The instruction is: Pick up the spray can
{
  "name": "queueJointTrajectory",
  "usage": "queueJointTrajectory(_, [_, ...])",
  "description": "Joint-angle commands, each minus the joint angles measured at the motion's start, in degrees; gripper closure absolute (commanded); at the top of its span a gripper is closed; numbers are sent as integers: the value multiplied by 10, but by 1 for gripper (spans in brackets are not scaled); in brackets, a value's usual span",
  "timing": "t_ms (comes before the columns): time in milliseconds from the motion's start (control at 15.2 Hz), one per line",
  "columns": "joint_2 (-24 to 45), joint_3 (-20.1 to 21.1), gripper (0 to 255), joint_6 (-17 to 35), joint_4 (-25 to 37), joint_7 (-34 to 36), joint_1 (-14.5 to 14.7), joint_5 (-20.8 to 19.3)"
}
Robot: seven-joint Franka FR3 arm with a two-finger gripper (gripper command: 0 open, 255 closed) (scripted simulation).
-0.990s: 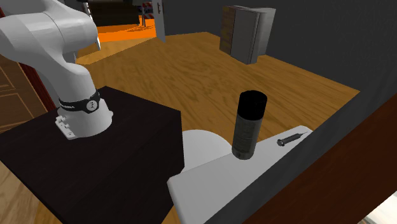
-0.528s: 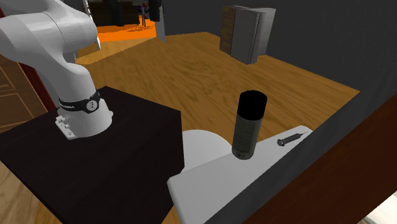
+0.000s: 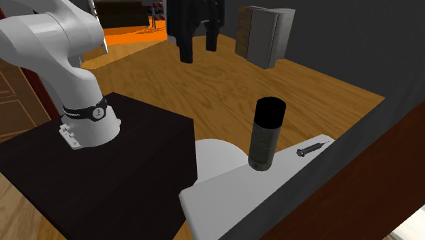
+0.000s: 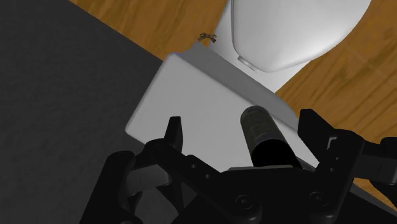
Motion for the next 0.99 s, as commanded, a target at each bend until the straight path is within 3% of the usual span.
queueJointTrajectory(0, [42,6,0,29,16,4,3,1])
queueJointTrajectory(462, [188,23,0,98,101,17,15,-4])
queueJointTrajectory(924, [319,35,0,133,205,31,29,-17])
